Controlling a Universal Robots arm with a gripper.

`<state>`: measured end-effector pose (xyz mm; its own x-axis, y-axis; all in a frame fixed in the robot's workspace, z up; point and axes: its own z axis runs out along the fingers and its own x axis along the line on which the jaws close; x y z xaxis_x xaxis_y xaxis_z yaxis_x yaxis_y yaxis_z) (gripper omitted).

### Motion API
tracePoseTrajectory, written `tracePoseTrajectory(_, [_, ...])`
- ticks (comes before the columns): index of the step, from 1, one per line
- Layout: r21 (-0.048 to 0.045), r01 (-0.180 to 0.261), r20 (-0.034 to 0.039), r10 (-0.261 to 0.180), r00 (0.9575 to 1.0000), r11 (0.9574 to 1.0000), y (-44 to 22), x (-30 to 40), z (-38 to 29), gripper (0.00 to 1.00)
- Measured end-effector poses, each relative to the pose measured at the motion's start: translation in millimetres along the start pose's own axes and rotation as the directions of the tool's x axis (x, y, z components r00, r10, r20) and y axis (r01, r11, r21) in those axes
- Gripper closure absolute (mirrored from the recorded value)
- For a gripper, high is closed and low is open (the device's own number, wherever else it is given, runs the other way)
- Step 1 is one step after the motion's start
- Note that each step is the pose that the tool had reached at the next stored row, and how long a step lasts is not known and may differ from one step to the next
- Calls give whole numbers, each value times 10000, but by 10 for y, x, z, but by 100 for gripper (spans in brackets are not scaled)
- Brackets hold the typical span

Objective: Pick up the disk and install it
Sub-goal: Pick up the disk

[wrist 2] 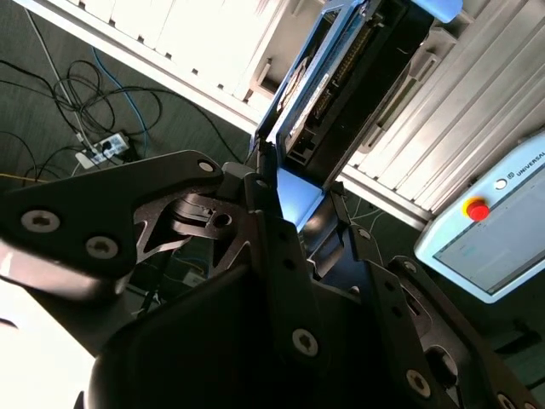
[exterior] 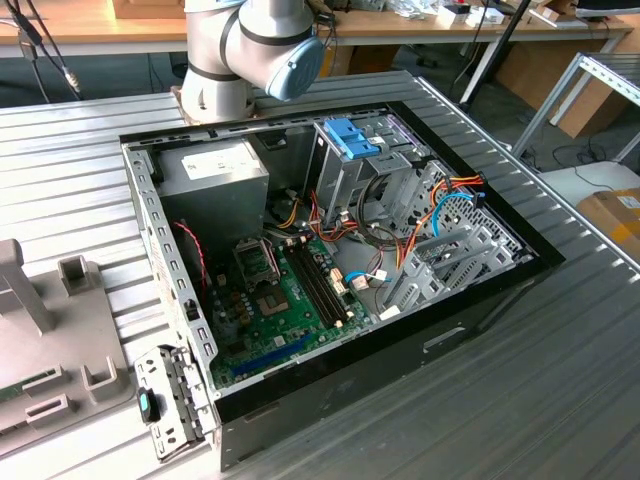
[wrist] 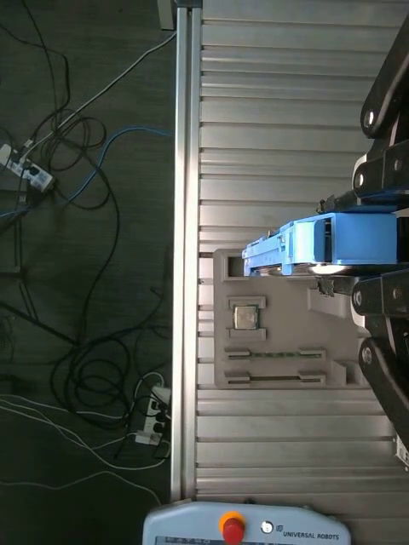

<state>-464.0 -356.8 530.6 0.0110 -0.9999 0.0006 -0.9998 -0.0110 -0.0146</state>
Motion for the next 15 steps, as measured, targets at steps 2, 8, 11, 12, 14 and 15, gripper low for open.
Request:
tracePoseTrajectory(2, [0,0,0,0,10000,10000,0,0,0,63])
tracePoseTrajectory(8, [0,-1,0,1,10000,10000,-1,0,-70,63])
tracePoseTrajectory(11, [0,0,1,0,10000,10000,-1,0,-85,63])
tracePoseTrajectory(12, [0,0,0,0,10000,10000,-1,0,-88,63])
tracePoseTrajectory(14, [0,0,0,0,10000,10000,-1,0,-90,63])
tracePoseTrajectory(15, [0,0,0,0,10000,10000,-1,0,-91,63])
